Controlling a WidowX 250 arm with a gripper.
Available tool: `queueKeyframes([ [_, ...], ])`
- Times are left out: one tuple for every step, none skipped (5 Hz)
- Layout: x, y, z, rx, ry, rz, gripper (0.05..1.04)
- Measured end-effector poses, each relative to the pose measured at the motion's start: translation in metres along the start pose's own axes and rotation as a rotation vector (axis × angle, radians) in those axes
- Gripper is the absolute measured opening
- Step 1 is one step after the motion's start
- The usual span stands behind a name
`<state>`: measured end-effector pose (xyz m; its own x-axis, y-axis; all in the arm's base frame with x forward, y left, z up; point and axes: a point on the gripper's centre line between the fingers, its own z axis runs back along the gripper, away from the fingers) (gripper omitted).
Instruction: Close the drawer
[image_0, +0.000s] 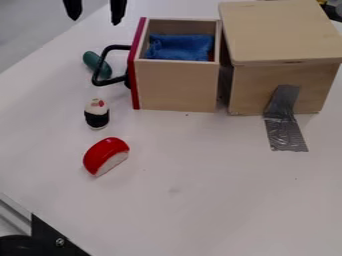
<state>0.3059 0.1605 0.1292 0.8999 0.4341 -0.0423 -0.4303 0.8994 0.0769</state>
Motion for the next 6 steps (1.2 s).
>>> queueKeyframes([
  [0.001, 0.007, -0.006, 0.014, 0.012, 0.010, 1.000],
  [0.001, 0.010, -0.017, 0.030, 0.027, 0.009, 1.000],
  [0.000, 0.011, -0.026, 0.042, 0.045, 0.006, 1.000],
  [0.001, 0.009, -0.033, 0.052, 0.067, -0.006, 1.000],
  [-0.002, 0.008, -0.046, 0.073, 0.061, 0.005, 1.000],
  [-0.002, 0.004, -0.051, 0.086, 0.048, 0.009, 1.000],
])
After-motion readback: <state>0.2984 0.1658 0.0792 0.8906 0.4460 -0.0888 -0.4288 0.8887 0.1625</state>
